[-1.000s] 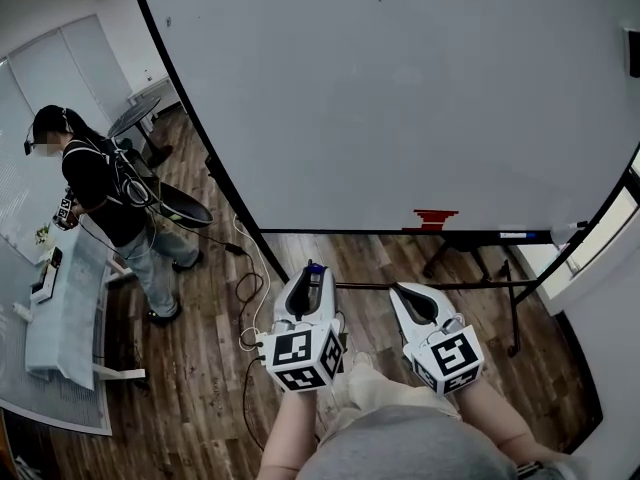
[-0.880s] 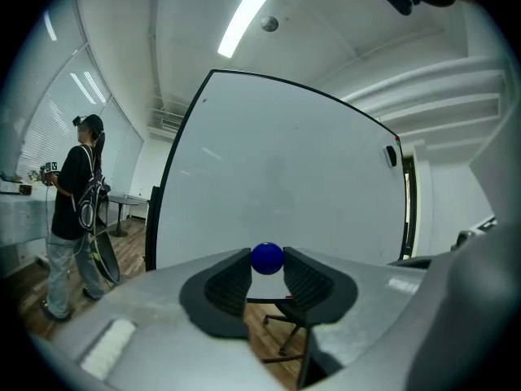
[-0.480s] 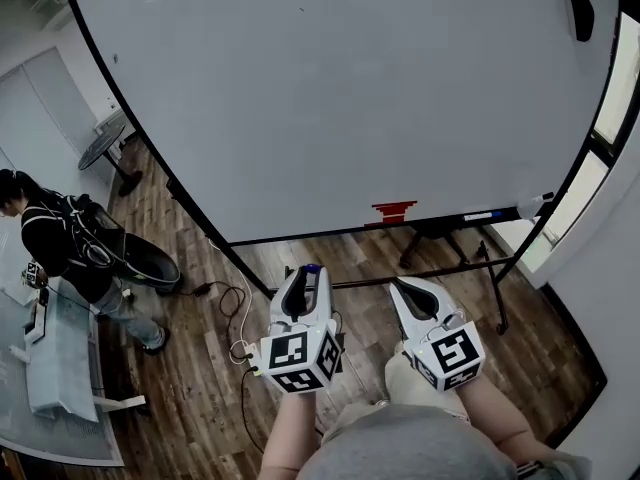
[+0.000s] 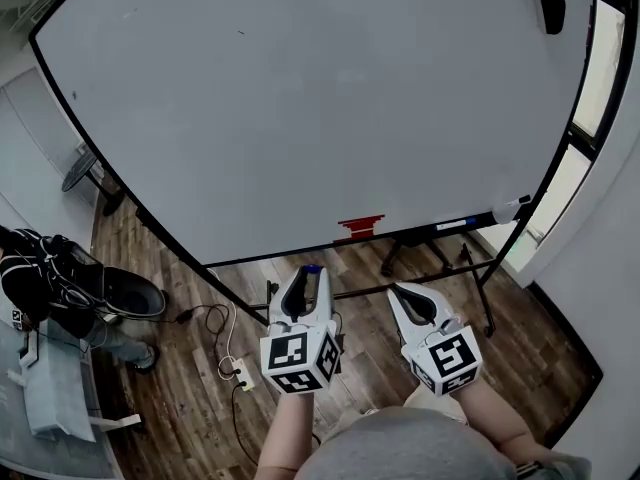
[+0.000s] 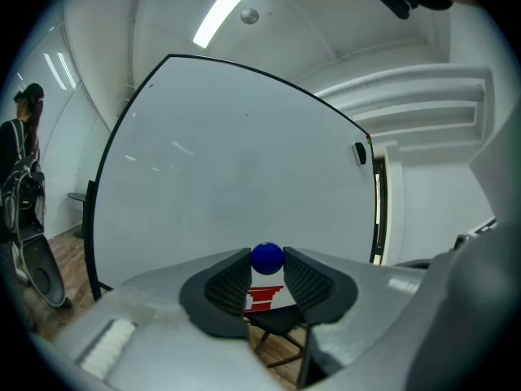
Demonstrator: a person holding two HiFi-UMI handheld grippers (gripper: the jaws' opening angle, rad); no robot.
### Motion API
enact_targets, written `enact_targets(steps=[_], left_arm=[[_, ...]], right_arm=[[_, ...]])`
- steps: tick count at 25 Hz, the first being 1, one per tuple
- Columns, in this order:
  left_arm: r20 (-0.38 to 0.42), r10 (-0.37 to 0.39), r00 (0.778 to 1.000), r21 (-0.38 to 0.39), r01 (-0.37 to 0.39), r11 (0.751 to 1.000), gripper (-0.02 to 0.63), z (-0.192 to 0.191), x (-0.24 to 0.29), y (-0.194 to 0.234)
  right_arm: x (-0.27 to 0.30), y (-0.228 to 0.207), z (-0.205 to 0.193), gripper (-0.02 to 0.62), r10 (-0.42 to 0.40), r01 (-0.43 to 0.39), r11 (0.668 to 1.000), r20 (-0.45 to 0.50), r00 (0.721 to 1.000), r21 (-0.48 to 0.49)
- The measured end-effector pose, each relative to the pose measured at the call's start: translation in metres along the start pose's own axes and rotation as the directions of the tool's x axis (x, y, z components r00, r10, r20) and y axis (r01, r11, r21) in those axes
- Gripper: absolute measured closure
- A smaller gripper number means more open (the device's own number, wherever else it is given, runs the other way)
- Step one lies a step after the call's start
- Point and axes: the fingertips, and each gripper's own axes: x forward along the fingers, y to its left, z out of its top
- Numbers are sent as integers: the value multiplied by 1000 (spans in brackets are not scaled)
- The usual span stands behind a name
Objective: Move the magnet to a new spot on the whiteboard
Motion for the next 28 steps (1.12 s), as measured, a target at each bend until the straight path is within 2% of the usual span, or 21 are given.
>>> enact_targets(steps=[6, 15, 28], left_arm=[[18, -5, 1000, 5, 5, 1000, 477, 7, 43, -39], [48, 25, 999, 12, -25, 1000, 477, 24, 110, -86], [91, 59, 994, 46, -63, 997, 477, 42, 176, -132]], right_arm=[[-4, -52, 1, 595, 12, -12, 1000, 1, 1000, -6], [-5, -132, 7, 595, 41, -41, 999, 13, 999, -16], [-1, -198, -5, 595, 106, -106, 994, 12, 994, -12]])
